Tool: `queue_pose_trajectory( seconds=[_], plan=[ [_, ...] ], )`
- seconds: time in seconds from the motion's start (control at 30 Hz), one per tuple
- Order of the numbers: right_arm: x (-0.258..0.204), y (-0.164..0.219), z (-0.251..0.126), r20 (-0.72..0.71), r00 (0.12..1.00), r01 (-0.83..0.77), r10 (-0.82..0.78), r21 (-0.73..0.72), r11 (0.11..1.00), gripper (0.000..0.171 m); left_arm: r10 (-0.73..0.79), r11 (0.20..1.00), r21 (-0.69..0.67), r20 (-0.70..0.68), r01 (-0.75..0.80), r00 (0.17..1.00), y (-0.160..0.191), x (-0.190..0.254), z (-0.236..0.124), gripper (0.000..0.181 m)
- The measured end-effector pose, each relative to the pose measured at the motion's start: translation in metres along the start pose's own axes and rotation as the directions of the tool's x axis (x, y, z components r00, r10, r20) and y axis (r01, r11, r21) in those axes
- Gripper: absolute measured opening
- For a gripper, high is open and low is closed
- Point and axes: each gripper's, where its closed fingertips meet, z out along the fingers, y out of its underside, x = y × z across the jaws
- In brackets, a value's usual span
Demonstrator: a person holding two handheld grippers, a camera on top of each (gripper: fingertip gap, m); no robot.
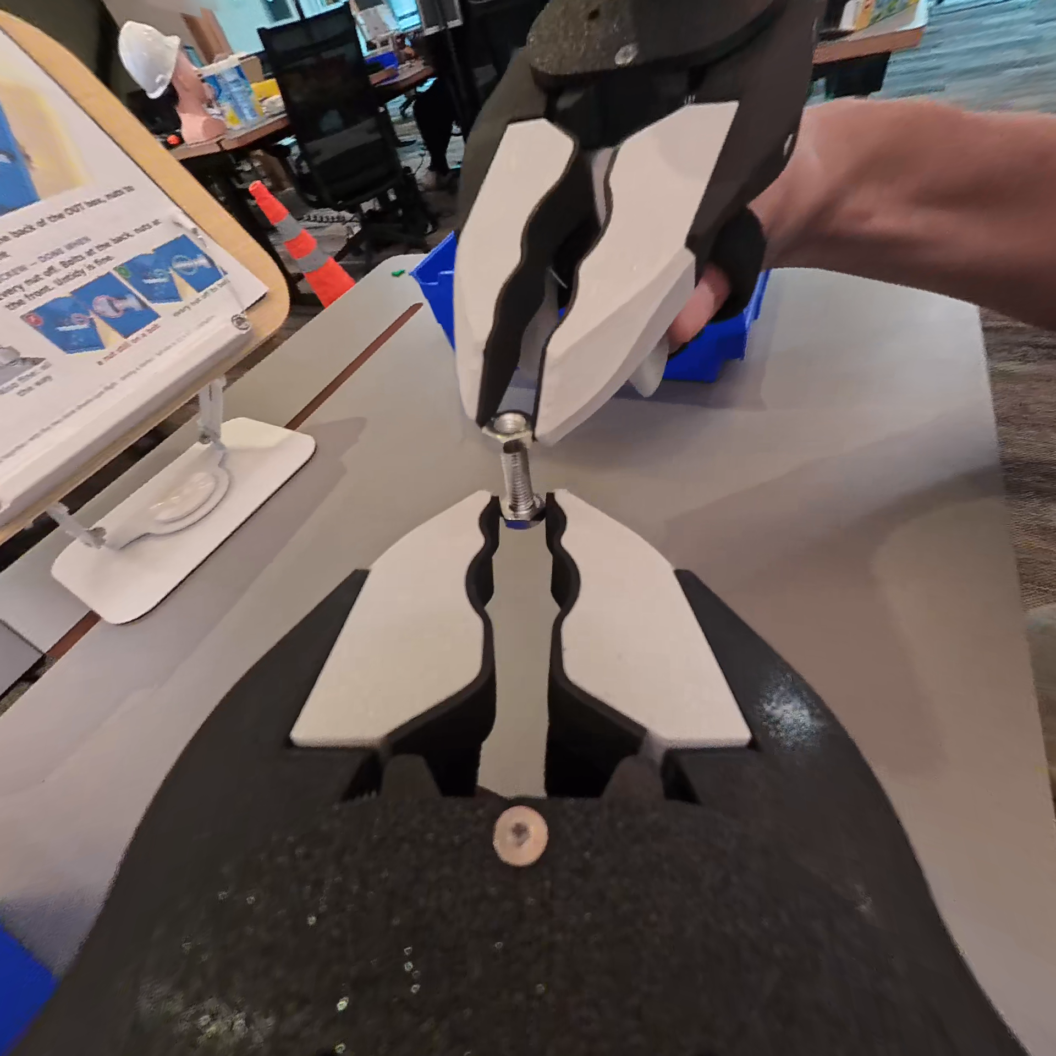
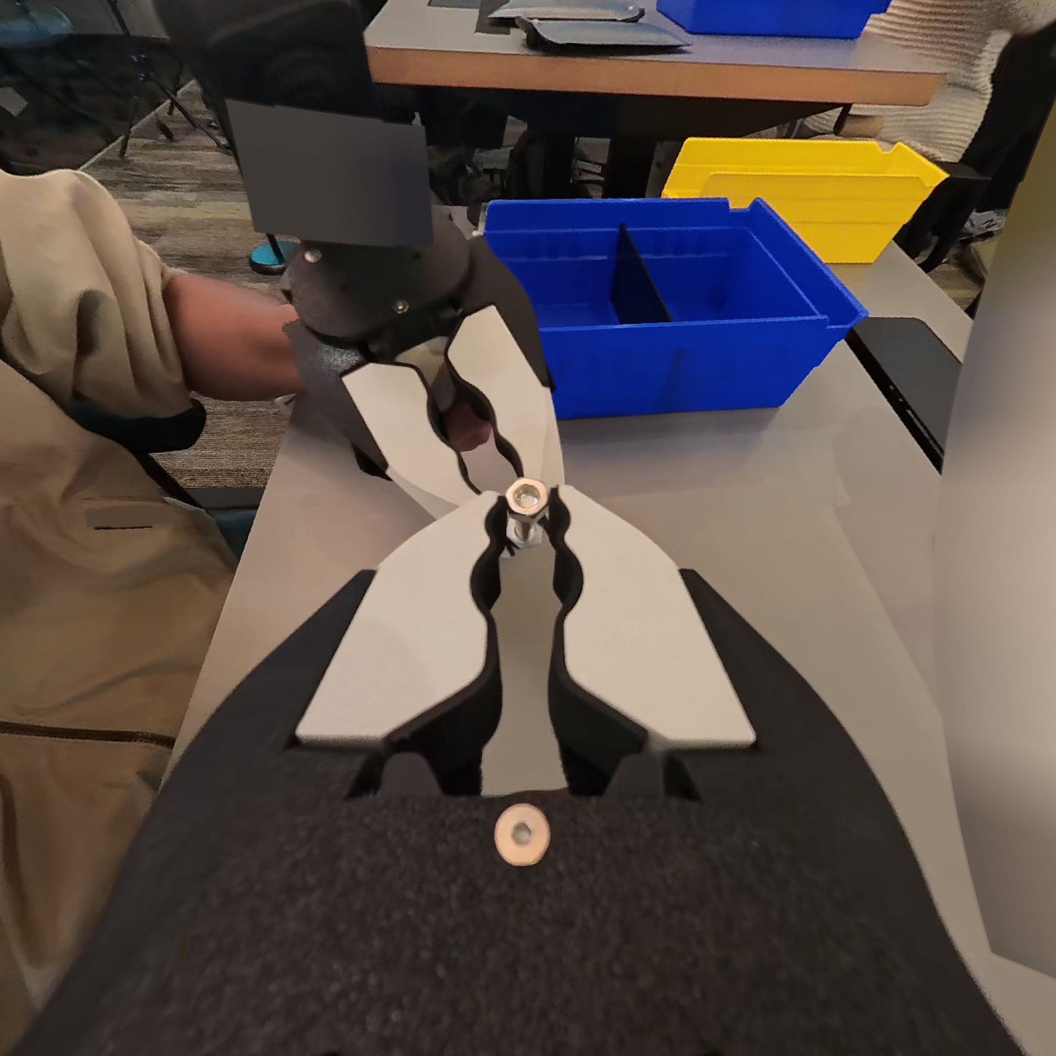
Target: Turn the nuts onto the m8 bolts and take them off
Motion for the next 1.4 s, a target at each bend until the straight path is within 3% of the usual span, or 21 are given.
queue_pose_trajectory(
  seconds=[0.37,0.77,0.97,1.2,1.4],
  plan=[
    [0.002,0.009,0.009,-0.076,0.997,0.007,-0.008,-0.01,1.0,0.014,-0.031,0.999,-0.041,0.069,0.034,0.997,0.01,0.0,0.005,0.015],
    [-0.001,0.02,0.011,-0.009,0.999,-0.031,0.031,-0.004,1.0,0.014,-0.156,0.987,-0.07,-0.134,0.148,0.979,0.018,0.014,0.01,0.015],
    [0.001,0.024,0.011,-0.007,0.999,-0.052,0.052,-0.004,0.999,0.015,-0.18,0.983,-0.075,-0.15,0.17,0.972,0.022,0.012,0.012,0.015],
    [0.001,0.023,0.012,0.012,0.998,-0.066,0.066,0.007,0.998,0.02,-0.177,0.983,-0.073,-0.163,0.167,0.971,0.022,0.014,0.013,0.015],
    [-0.001,0.014,0.007,0.081,0.988,-0.143,0.134,0.112,0.983,0.039,-0.176,0.984,-0.033,-0.223,0.173,0.959,0.015,0.022,0.007,0.015]
  ],
)
